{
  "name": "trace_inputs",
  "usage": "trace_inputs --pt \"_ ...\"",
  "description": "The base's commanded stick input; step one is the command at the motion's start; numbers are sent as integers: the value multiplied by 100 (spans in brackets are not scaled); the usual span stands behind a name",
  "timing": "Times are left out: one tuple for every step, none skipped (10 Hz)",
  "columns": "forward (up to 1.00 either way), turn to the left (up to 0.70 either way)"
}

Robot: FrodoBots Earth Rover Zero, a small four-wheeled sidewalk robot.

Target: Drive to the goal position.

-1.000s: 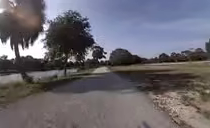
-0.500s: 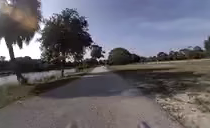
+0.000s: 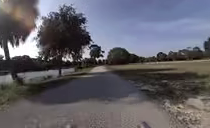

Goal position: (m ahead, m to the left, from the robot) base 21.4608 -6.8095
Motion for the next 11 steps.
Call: trace_inputs --pt "70 2" --pt "70 1" --pt "70 2" --pt "70 2" --pt "70 2" --pt "70 1" --pt "70 0" --pt "70 0" --pt "70 1" --pt "70 2" --pt "70 2"
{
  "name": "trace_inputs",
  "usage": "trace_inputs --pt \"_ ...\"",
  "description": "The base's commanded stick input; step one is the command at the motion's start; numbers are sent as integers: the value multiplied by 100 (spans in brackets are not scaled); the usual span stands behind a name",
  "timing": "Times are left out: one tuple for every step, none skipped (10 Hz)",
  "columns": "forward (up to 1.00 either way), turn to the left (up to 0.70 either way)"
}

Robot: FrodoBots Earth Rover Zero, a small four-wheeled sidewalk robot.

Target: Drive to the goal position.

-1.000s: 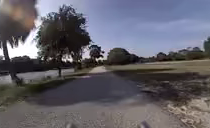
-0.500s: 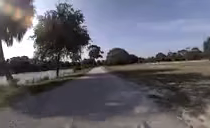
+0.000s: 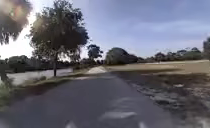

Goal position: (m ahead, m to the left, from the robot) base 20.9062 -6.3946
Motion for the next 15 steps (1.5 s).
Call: trace_inputs --pt "70 1" --pt "70 2" --pt "70 2" --pt "70 3" --pt "70 3" --pt "70 3" --pt "70 3" --pt "70 3" --pt "70 3" --pt "70 3" --pt "70 3" --pt "70 3" --pt "70 3" --pt "70 3" --pt "70 3"
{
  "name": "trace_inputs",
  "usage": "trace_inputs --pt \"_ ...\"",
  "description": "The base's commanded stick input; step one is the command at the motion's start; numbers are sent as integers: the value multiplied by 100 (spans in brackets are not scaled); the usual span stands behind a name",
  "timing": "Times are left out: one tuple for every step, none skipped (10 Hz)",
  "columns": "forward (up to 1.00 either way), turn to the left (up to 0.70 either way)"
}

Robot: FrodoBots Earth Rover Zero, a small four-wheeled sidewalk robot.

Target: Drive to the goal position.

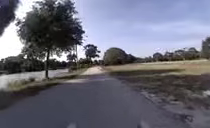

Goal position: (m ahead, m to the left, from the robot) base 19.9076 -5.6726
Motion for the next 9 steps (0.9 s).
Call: trace_inputs --pt "70 3" --pt "80 3" --pt "85 3" --pt "85 3" --pt "85 3" --pt "100 3" --pt "100 3" --pt "100 3" --pt "100 2"
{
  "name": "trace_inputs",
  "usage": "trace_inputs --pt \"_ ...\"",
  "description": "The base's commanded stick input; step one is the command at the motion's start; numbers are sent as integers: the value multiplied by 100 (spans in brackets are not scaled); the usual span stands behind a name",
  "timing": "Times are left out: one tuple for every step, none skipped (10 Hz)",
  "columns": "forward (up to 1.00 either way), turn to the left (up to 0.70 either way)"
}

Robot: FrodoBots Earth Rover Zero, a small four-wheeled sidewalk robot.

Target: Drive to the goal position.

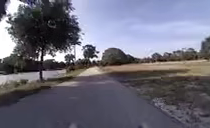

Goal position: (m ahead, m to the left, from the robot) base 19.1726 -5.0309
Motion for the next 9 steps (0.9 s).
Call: trace_inputs --pt "100 2" --pt "100 2" --pt "100 0" --pt "100 2" --pt "100 2" --pt "100 2" --pt "100 2" --pt "100 2" --pt "100 2"
